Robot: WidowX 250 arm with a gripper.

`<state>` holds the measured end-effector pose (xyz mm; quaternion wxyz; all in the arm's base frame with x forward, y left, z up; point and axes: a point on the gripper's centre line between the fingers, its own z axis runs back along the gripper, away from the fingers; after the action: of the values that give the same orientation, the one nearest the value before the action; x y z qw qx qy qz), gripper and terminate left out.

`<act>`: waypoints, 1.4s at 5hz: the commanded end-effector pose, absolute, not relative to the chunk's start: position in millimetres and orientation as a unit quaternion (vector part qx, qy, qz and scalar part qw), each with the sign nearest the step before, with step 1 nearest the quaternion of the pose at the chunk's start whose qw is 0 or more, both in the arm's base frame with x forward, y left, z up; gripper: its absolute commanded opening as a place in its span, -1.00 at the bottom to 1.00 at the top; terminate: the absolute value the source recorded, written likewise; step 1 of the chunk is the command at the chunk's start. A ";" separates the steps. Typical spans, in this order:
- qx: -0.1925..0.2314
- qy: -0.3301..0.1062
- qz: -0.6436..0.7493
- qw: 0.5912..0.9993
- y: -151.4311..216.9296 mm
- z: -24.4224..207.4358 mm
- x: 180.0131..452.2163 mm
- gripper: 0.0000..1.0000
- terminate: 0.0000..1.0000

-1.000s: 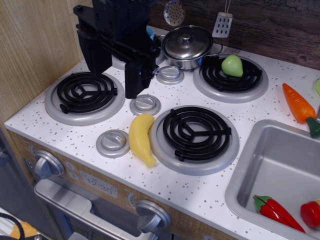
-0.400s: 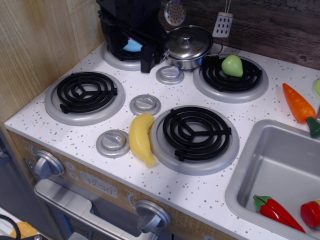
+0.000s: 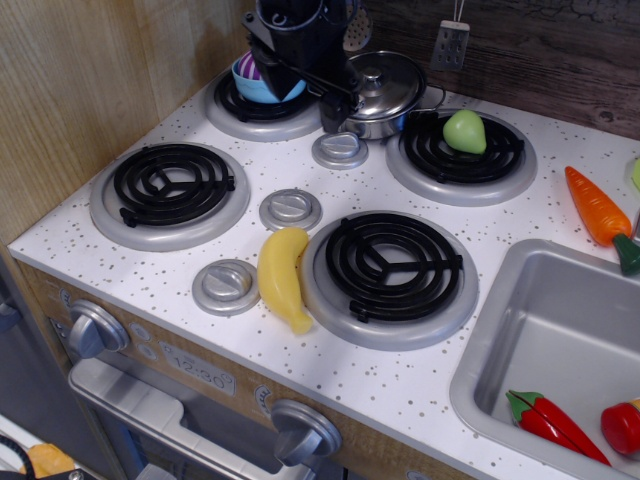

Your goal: Take lid off pot or pan

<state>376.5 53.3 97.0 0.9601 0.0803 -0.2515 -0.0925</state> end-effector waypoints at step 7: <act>0.044 -0.357 -0.136 0.923 69.6 82.7 496.1 1.00 -1.00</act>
<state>491.8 67.0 59.9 0.9327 0.0404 -0.3323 -0.1346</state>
